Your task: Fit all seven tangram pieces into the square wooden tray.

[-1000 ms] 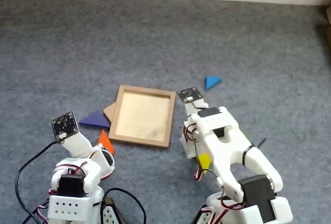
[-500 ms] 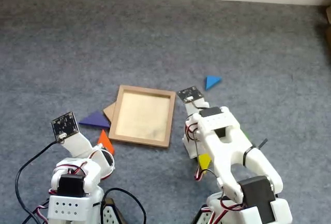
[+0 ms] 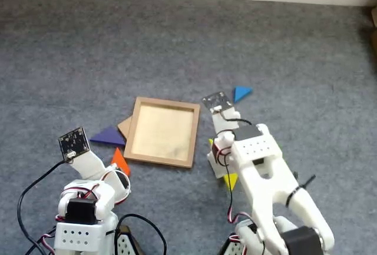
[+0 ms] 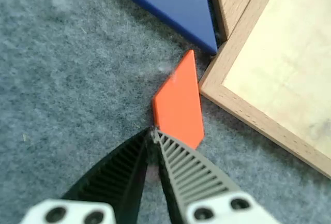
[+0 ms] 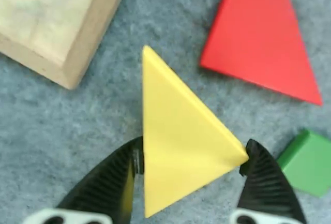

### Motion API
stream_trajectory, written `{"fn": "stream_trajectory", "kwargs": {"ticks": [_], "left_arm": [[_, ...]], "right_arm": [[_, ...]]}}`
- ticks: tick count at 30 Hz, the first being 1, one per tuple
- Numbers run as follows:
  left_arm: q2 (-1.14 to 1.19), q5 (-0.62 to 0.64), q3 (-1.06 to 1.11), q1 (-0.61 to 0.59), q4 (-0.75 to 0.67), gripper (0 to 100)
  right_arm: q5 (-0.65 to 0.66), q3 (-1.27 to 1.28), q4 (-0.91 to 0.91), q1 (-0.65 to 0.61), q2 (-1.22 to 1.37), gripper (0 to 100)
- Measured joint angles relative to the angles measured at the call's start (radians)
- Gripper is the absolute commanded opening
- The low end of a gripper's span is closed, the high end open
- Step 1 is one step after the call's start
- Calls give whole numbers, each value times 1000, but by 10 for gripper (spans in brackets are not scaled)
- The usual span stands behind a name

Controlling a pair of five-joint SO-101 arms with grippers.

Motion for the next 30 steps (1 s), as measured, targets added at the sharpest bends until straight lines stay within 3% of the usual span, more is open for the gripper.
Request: {"fn": "stream_trajectory", "kwargs": {"ticks": [6,14,21,30], "left_arm": [[0,0,0,0,0,6],[0,0,0,0,0,6],[0,0,0,0,0,6],[0,0,0,0,0,6]], "right_arm": [[-31,-2,9,-9,-58,202],[-192,-244,63,-207,-11,202],[-354,-560,66,-316,336,202],[-562,-957,66,-334,767,206]]}}
